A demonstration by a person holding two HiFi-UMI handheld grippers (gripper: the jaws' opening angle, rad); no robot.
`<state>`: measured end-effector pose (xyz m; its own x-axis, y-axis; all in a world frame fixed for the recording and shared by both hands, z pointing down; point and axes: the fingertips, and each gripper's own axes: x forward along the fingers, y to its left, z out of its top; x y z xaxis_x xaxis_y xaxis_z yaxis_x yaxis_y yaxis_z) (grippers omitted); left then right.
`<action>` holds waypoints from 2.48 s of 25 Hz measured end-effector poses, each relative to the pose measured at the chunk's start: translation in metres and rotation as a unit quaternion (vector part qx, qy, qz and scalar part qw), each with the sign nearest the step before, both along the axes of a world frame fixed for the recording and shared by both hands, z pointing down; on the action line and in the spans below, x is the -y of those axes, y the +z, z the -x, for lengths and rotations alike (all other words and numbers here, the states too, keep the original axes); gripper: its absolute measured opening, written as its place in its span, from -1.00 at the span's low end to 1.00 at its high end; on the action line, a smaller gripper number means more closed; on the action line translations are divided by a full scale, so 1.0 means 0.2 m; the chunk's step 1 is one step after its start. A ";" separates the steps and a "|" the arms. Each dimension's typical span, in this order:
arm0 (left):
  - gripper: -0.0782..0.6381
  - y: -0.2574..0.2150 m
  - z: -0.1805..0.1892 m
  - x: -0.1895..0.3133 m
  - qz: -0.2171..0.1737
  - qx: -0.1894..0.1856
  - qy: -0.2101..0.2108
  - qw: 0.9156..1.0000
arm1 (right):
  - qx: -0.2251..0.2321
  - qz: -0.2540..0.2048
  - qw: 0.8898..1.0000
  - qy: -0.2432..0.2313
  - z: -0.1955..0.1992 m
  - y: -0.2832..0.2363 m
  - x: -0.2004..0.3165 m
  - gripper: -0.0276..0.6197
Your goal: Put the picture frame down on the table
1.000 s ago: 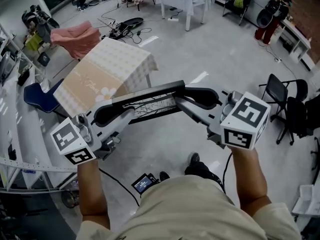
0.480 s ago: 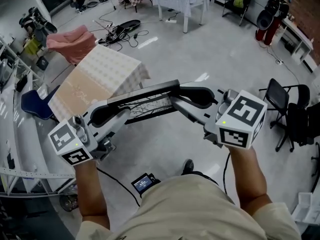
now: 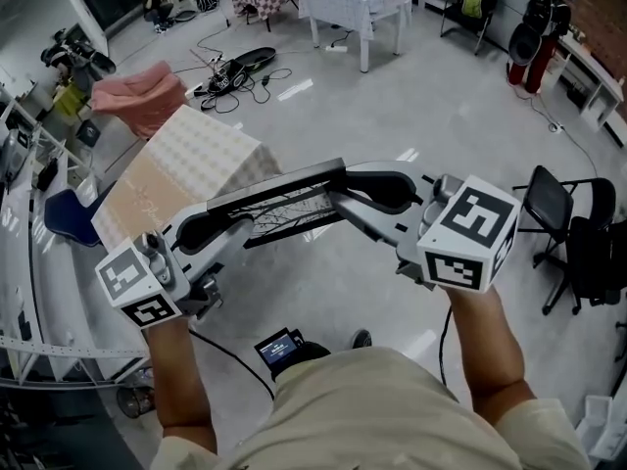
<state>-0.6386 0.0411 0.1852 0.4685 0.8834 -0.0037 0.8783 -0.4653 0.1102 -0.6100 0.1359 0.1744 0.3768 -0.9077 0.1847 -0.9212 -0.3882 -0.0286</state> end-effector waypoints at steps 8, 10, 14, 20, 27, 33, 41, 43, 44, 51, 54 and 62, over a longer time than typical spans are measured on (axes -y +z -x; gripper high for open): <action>-0.58 0.05 -0.31 -0.13 -0.008 0.018 0.019 1.000 | 0.011 -0.005 1.000 0.023 -0.29 0.04 -0.13 -0.69; -0.58 0.06 -0.43 -0.17 -0.008 0.022 0.027 0.999 | 0.014 -0.004 0.999 0.031 -0.41 0.06 -0.17 -0.69; -0.58 0.07 -0.66 -0.18 -0.008 0.021 0.042 0.999 | 0.014 0.002 0.999 0.050 -0.62 0.05 -0.18 -0.69; -0.58 0.08 -0.96 -0.08 0.002 0.015 0.065 0.998 | 0.010 0.013 0.997 0.074 -0.91 0.06 -0.09 -0.69; -0.58 0.10 -1.24 0.03 0.009 0.008 0.074 0.997 | 0.008 0.019 0.996 0.087 -1.18 0.07 0.03 -0.69; -0.58 0.09 -1.40 0.08 0.016 0.007 0.066 0.998 | 0.010 0.026 0.997 0.078 -1.35 0.06 0.08 -0.69; -0.58 0.14 -1.68 0.01 0.011 0.023 0.038 0.999 | 0.022 0.021 0.998 0.051 -1.66 0.11 0.01 -0.69; -0.58 0.15 -1.77 -0.05 0.008 0.026 0.031 0.999 | 0.023 0.019 0.999 0.042 -1.77 0.12 -0.04 -0.69; -0.58 0.15 -1.84 -0.09 0.007 0.028 0.027 0.999 | 0.023 0.017 0.999 0.038 -1.84 0.12 -0.08 -0.69; -0.58 0.12 -2.17 -0.32 0.004 0.034 -0.004 0.999 | 0.021 0.016 1.000 0.007 -2.19 0.08 -0.30 -0.69; -0.58 0.09 -2.18 -0.35 0.002 0.032 -0.015 0.999 | 0.018 0.018 1.000 -0.007 -2.22 0.05 -0.33 -0.69; -0.58 0.09 -2.62 -0.60 -0.013 0.043 -0.060 0.997 | 0.026 -0.001 0.998 -0.052 -2.71 0.06 -0.55 -0.69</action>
